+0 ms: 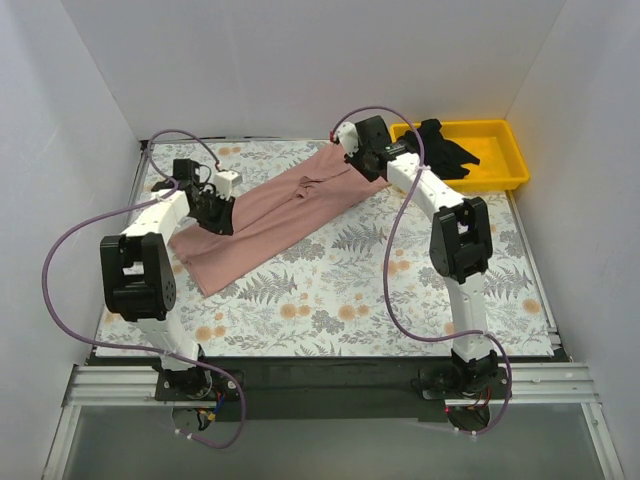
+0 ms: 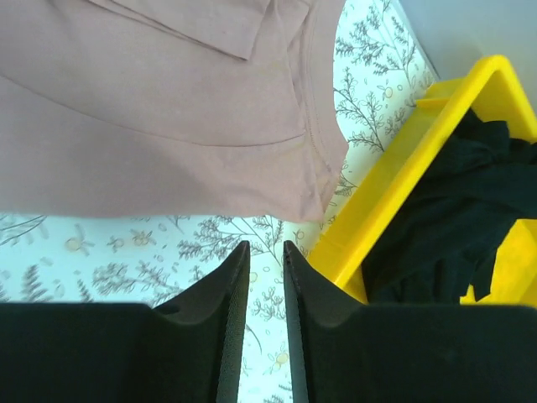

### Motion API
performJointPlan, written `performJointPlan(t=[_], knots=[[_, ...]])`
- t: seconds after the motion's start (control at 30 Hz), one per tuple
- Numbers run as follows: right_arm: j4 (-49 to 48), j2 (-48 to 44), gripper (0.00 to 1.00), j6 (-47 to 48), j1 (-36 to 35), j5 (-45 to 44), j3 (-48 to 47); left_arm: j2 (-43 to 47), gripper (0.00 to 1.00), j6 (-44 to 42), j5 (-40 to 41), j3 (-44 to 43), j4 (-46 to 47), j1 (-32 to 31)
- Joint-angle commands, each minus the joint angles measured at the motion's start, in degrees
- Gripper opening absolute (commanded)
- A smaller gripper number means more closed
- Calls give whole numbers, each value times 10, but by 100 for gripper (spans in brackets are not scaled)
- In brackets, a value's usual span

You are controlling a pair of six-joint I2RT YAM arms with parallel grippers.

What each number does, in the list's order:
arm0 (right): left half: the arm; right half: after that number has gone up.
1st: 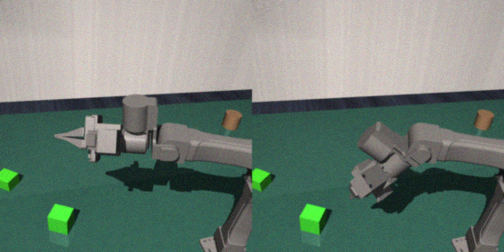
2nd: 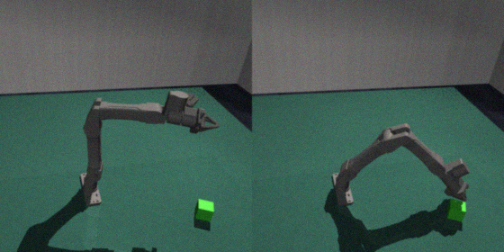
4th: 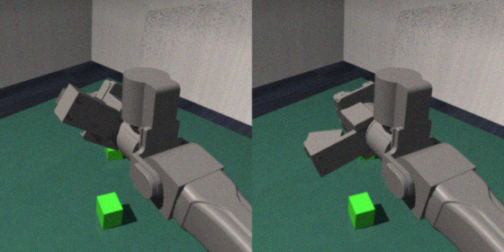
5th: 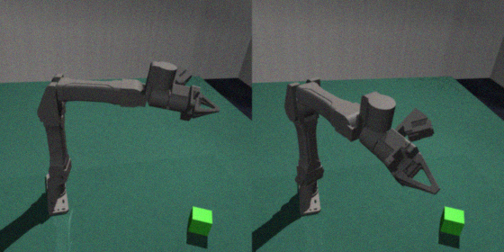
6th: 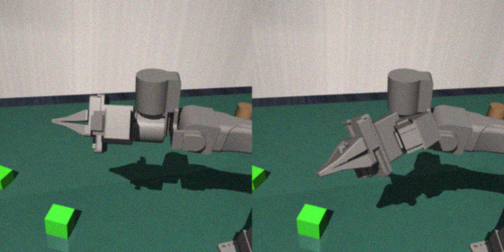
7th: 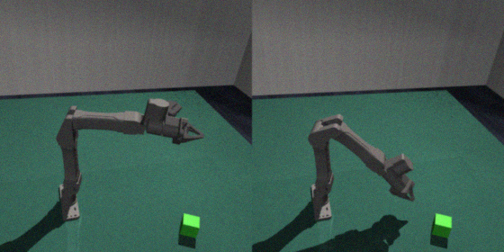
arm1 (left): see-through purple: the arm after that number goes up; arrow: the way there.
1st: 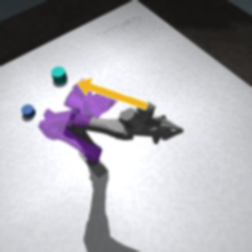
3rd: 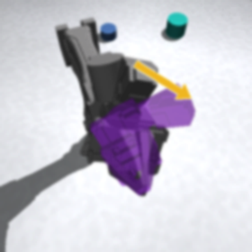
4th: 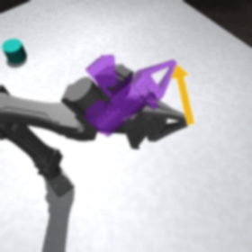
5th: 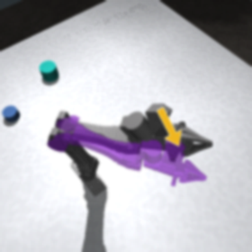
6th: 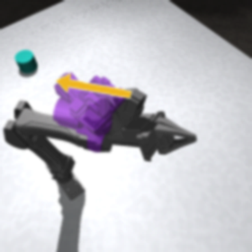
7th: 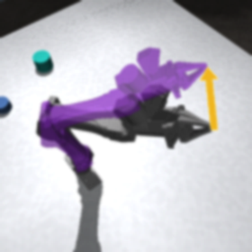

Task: Fold and stack the t-shirts
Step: Fold the tshirt

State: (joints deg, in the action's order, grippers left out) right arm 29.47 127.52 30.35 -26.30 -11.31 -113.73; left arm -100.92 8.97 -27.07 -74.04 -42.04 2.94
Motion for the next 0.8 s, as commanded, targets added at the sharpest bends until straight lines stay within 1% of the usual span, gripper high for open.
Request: performJointPlan(t=[0.0, 0.07, 0.13, 0.17, 0.27, 0.33, 0.4, 0.47, 0.53, 0.57, 0.6, 0.67, 0.7, 0.73, 0.77], knots=[[55, -42, 29, -39, 4, 63, -8, -4, 14, -14, 78, -8, 6, -50], [73, -50, 33, -52, 6, 90, -11, -21, 14, -20, 100, -11, 4, -62], [103, -54, 35, -72, 13, 109, -17, -34, 12, -26, 126, -16, -3, -74], [111, -59, 36, -78, 15, 139, -16, -46, 11, -29, 137, -17, -7, -78], [138, -68, 37, -89, 23, 164, -10, -62, 9, -40, 177, -18, -16, -94], [151, -73, 36, -92, 30, 169, -5, -62, 6, -60, 212, 10, -13, -112], [165, -75, 37, -94, 35, 179, -3, -54, 4, -81, 228, 33, -13, -129], [174, -79, 37, -100, 46, 189, -3, -38, 2, -88, 238, 78, -17, -142], [186, -83, 36, -102, 56, 195, -5, -24, 2, -103, 229, 121, -36, -166], [190, -85, 37, -102, 60, 198, -5, -9, 1, -105, 207, 136, -64, -179], [195, -87, 37, -102, 65, 199, -3, 1, 1, -105, 199, 150, -77, -211], [200, -93, 36, -101, 71, 201, -1, 30, 0, -76, 188, 186, -91, -252], [203, -94, 36, -100, 75, 203, 3, 37, 0, -64, 168, 191, -95, -299], [205, -97, 36, -100, 78, 204, 4, 42, 0, -50, 154, 195, -102, -326], [207, -97, 36, -100, 80, 206, 6, 45, 0, -14, 141, 185, -109, -355]])
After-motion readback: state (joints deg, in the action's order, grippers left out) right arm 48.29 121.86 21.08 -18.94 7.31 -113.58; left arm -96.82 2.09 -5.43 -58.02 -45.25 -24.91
